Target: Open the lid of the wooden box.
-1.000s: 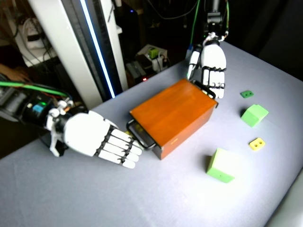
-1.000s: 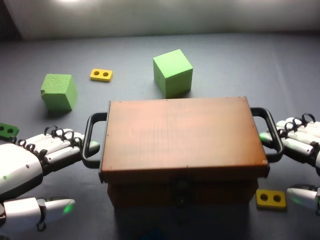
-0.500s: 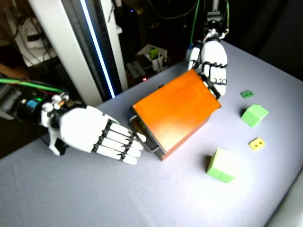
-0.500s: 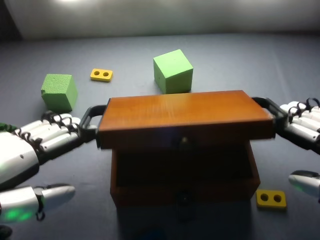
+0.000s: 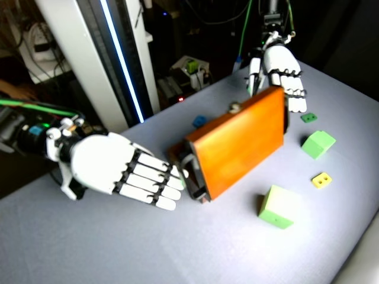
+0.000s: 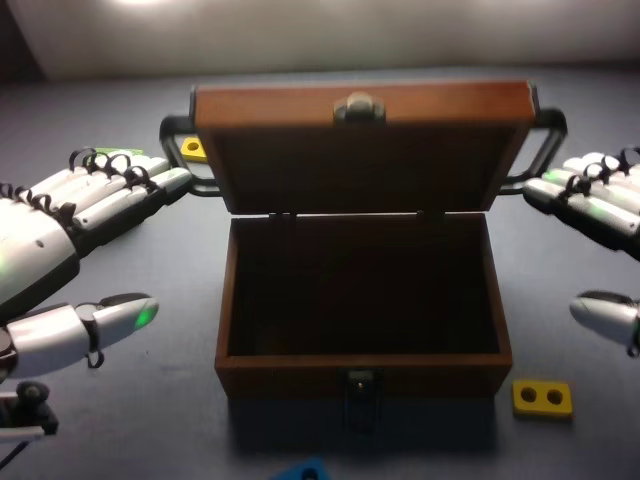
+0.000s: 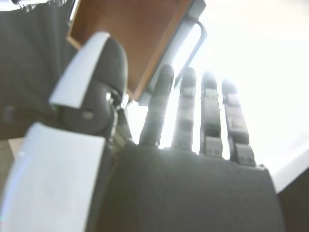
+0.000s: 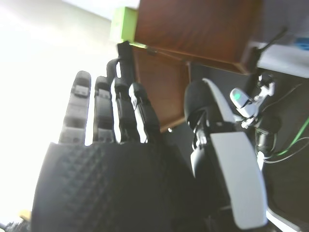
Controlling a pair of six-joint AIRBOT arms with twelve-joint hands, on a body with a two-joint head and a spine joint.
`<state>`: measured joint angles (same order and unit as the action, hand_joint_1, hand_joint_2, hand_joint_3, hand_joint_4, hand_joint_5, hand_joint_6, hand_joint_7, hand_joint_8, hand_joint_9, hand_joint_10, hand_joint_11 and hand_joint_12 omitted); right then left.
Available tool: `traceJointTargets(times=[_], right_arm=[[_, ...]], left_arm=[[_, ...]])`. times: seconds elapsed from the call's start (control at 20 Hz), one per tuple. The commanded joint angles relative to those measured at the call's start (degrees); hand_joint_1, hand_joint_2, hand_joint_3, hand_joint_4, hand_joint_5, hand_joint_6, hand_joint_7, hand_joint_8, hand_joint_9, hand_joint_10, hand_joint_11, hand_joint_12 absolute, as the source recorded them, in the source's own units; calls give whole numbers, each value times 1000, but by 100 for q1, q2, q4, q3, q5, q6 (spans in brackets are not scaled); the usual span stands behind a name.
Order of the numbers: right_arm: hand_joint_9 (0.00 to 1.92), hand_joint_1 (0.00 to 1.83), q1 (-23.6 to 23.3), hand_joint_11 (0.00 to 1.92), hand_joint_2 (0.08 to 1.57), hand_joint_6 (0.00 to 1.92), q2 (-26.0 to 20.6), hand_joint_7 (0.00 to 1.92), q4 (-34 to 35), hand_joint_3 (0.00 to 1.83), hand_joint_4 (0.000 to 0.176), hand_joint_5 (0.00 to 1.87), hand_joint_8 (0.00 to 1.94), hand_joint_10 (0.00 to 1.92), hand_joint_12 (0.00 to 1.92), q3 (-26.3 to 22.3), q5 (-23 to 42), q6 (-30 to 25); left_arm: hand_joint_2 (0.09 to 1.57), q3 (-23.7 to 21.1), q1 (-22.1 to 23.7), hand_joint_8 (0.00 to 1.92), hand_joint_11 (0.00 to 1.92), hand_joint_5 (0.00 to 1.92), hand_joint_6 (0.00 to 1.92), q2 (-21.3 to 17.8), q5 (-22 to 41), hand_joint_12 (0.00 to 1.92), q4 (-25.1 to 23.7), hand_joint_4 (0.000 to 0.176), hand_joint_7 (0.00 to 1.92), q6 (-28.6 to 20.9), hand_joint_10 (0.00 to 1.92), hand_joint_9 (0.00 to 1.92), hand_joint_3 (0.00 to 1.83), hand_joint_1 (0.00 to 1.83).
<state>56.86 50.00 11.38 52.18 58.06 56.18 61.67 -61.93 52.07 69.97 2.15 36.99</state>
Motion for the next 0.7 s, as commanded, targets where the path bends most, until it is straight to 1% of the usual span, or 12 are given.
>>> traceJointTargets(times=[0.0, 0.05, 0.1, 0.15, 0.2, 0.25, 0.35, 0.55, 0.6, 0.65], right_arm=[[0, 346, -123, 0, 1488, 0, 20, 0, 17, 2, 0, 0, 0, 0, 0, 56, 748, 5], [0, 459, -151, 0, 1479, 0, 37, 0, 50, 0, 0, 0, 0, 0, 0, 84, 748, 20], [0, 459, -193, 0, 1479, 0, 51, 0, 86, 0, 0, 0, 0, 0, 0, 105, 749, 49], [0, 527, -237, 0, 1475, 0, 66, 0, 144, 0, 0, 0, 0, 0, 0, 125, 762, 105], [0, 527, -266, 0, 1472, 0, 78, 0, 201, 0, 0, 0, 0, 0, 0, 140, 790, 151], [0, 523, -272, 0, 1477, 0, 81, 0, 230, 0, 0, 0, 0, 0, 0, 149, 835, 160], [0, 441, -272, 0, 1490, 0, 79, 0, 270, 5, 0, 0, 0, 0, 0, 138, 967, 161], [0, 432, -265, 0, 1483, 0, -18, 0, 302, 1, 0, 0, 0, 0, 0, 39, 1206, 190], [0, 439, -264, 0, 1481, 0, -71, 0, 310, 0, 0, 0, 0, 0, 0, 0, 1300, 224], [0, 406, -256, 0, 1482, 0, -132, 0, 319, 1, 0, 0, 0, 0, 0, -45, 1400, 253]], left_arm=[[1399, 50, 85, 0, 0, 0, 0, 63, 733, 0, 131, 3, 0, -11, 0, 0, 0, 381], [1379, 85, 125, 0, 0, 37, 12, 94, 735, 0, 173, 0, 0, 6, 0, 0, 0, 381], [1379, 116, 166, 0, 0, 37, 12, 120, 733, 0, 223, 0, 0, 39, 0, 0, 0, 381], [1380, 146, 215, 0, 0, 21, 4, 150, 744, 0, 298, 0, 0, 87, 0, 0, 0, 394], [1380, 180, 245, 0, 0, 3, 0, 182, 766, 0, 365, 0, 0, 113, 0, 0, 0, 368], [1393, 206, 256, 0, 0, 0, 0, 206, 788, 0, 414, 0, 0, 118, 0, 0, 0, 416], [1401, 231, 258, 0, 0, 0, 0, 255, 948, 0, 563, 0, 0, 130, 0, 0, 3, 481], [1424, 230, 257, 0, 0, 0, 0, 265, 1123, 0, 720, 0, 0, 191, 0, 0, 10, 452], [1398, 231, 255, 0, 0, 0, 0, 264, 1194, 0, 771, 23, 0, 203, 0, 0, 0, 426], [1385, 231, 255, 0, 0, 0, 0, 262, 1254, 0, 819, 7, 0, 221, 0, 0, 0, 486]])
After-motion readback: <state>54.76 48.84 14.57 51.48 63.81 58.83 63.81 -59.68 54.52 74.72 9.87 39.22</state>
